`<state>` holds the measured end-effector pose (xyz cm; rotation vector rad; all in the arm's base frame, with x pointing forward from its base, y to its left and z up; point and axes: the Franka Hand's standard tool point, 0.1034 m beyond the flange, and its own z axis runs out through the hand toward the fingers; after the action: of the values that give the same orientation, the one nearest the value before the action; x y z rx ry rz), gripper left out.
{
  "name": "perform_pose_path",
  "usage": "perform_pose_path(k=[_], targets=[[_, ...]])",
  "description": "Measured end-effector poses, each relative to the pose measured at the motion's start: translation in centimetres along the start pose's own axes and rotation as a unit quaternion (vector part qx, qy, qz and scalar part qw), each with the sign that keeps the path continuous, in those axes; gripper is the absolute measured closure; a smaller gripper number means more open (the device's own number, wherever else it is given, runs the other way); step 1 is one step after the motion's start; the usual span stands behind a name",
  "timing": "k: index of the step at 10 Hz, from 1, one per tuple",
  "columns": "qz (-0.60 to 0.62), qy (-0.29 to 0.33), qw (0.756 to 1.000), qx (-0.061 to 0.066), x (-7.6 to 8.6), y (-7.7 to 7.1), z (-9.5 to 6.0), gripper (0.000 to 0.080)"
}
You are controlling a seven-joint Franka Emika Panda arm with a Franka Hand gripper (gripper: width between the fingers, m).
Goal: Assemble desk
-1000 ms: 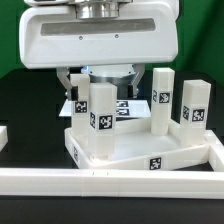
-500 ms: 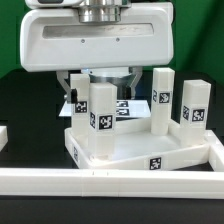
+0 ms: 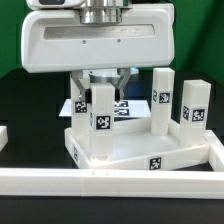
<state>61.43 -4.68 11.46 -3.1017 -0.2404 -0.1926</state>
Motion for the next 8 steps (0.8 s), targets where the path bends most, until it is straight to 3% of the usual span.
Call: perform_pose_path(k=[4, 8], targets=[[0.086, 0.001, 0.996, 0.0, -0.01, 0.13, -0.02, 0.0511], [0.291, 0.01, 0.957, 0.004, 0.15, 0.51, 0.12, 0.0509]])
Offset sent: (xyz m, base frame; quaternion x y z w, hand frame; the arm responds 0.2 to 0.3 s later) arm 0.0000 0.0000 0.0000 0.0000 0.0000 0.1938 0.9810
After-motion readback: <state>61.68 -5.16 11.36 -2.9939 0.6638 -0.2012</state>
